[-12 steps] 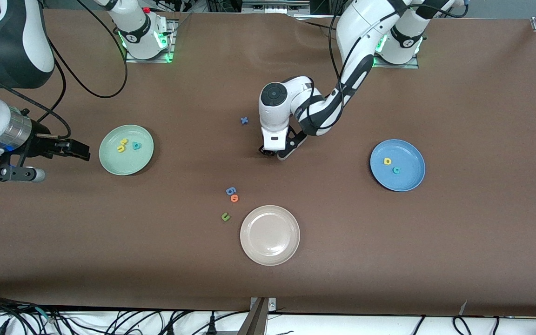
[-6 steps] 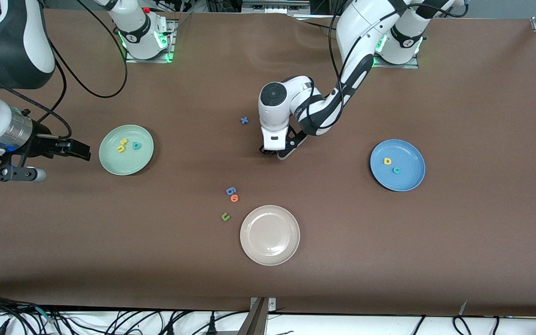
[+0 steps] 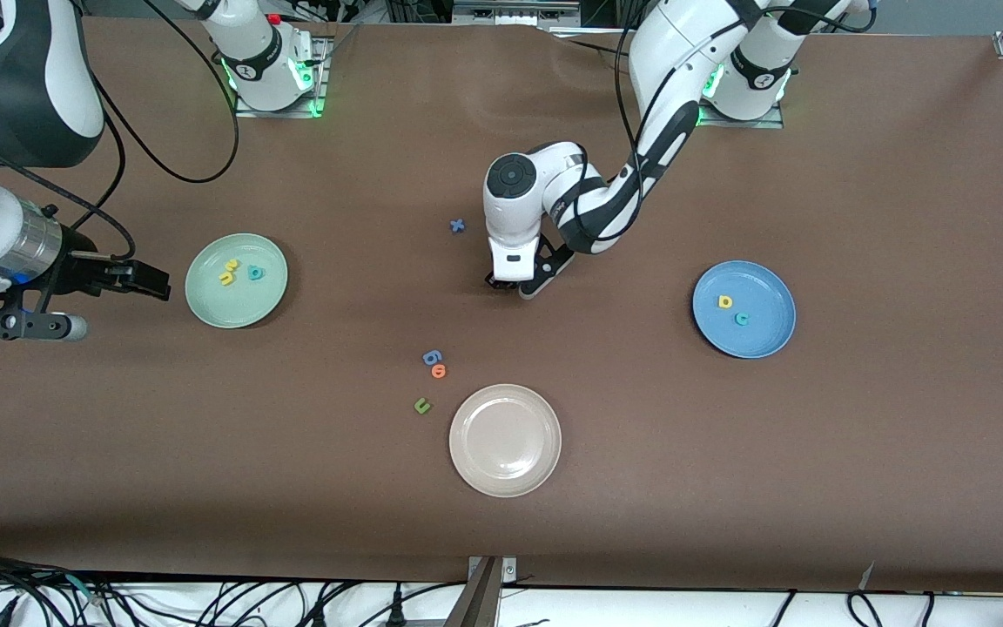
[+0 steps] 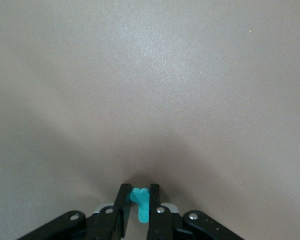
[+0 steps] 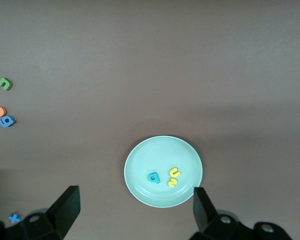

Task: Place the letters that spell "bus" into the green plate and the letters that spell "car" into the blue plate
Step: 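Lift the teal r and place it on the blue plate with the left gripper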

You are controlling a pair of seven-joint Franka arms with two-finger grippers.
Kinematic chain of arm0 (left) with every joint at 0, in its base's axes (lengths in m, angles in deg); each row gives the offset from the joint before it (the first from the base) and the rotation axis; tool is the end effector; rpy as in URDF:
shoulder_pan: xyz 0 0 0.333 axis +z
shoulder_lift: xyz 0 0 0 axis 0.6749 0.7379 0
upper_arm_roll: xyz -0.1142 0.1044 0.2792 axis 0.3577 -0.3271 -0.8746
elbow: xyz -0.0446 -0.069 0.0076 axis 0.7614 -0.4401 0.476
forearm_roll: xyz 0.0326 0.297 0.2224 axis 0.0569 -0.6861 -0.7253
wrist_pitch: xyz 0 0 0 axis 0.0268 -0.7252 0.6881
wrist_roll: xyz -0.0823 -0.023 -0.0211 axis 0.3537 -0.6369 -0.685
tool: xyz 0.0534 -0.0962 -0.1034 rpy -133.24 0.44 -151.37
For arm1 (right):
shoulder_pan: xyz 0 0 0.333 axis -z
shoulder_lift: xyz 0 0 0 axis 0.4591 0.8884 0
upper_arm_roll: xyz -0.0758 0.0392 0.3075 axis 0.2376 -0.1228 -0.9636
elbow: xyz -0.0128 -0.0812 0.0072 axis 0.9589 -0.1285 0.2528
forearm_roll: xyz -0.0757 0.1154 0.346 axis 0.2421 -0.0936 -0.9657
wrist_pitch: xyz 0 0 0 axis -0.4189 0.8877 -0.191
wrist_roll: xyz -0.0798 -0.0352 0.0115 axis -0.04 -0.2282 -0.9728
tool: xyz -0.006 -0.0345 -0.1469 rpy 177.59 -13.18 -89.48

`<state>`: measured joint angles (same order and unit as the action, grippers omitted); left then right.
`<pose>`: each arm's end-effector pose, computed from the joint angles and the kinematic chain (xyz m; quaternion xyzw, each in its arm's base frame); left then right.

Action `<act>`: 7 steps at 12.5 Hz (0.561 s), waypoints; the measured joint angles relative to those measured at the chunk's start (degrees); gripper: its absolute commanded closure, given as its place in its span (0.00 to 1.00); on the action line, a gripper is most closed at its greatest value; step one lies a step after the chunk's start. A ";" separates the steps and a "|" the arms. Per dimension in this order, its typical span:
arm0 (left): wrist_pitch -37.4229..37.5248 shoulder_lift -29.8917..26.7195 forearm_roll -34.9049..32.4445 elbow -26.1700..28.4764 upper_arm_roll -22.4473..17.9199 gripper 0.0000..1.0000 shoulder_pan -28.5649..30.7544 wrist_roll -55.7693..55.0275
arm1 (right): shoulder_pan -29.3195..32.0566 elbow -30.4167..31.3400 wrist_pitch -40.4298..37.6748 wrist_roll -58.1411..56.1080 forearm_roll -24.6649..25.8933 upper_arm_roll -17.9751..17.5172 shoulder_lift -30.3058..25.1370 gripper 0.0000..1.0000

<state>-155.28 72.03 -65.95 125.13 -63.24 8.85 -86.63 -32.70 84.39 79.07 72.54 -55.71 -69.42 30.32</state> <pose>0.4498 -0.4891 0.1477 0.9183 0.3957 0.0108 0.0014 0.6099 0.0425 0.4762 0.9991 -0.0259 -0.0330 0.0061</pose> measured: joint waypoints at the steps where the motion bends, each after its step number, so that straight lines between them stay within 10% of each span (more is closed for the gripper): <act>1: 0.00 0.00 0.00 0.00 0.00 0.89 0.00 0.01 | 0.00 0.00 0.00 0.00 0.00 0.00 0.00 0.00; 7: 3.38 0.03 0.00 -0.91 -0.03 0.91 0.01 3.14 | 0.00 0.01 0.03 0.00 0.00 0.00 0.00 0.00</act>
<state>-151.90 72.06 -65.95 124.23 -63.26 8.86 -83.49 -32.69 84.40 79.10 72.54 -55.71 -69.41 30.33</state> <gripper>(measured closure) 0.806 0.000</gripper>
